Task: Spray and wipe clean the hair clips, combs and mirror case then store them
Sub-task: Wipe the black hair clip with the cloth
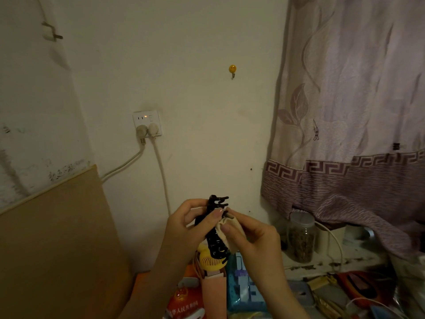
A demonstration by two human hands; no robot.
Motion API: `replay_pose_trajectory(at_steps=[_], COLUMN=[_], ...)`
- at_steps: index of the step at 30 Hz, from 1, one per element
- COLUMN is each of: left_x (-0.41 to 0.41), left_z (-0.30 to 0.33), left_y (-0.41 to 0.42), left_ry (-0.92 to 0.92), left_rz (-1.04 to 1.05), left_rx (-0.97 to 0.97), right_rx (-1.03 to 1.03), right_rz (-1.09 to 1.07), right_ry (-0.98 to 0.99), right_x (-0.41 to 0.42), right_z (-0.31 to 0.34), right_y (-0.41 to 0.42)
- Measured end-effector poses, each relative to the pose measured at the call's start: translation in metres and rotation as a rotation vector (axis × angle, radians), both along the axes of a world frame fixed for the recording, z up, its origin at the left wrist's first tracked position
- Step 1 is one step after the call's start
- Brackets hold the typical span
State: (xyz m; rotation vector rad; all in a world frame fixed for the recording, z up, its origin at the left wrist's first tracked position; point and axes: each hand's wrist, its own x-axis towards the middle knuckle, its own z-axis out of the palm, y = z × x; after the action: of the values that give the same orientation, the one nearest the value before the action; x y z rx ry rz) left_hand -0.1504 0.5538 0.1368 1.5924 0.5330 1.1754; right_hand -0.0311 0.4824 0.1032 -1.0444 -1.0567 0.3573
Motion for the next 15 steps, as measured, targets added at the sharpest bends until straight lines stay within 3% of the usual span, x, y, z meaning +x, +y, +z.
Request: replay_pose_trajectory(at_steps=[10, 15], left_x=[0.003, -0.003], left_z=[-0.003, -0.004], left_y=[-0.001, -0.001], left_ry=[-0.007, -0.021], left_rz=[0.135, 0.109], left_rx=[0.015, 0.000], right_rx=[-0.016, -0.049], right_rz=[-0.064, 0.055], right_ry=[-0.097, 0.098], right_x=[-0.005, 0.000], right_z=[-0.009, -0.016], right_y=[0.001, 0.003])
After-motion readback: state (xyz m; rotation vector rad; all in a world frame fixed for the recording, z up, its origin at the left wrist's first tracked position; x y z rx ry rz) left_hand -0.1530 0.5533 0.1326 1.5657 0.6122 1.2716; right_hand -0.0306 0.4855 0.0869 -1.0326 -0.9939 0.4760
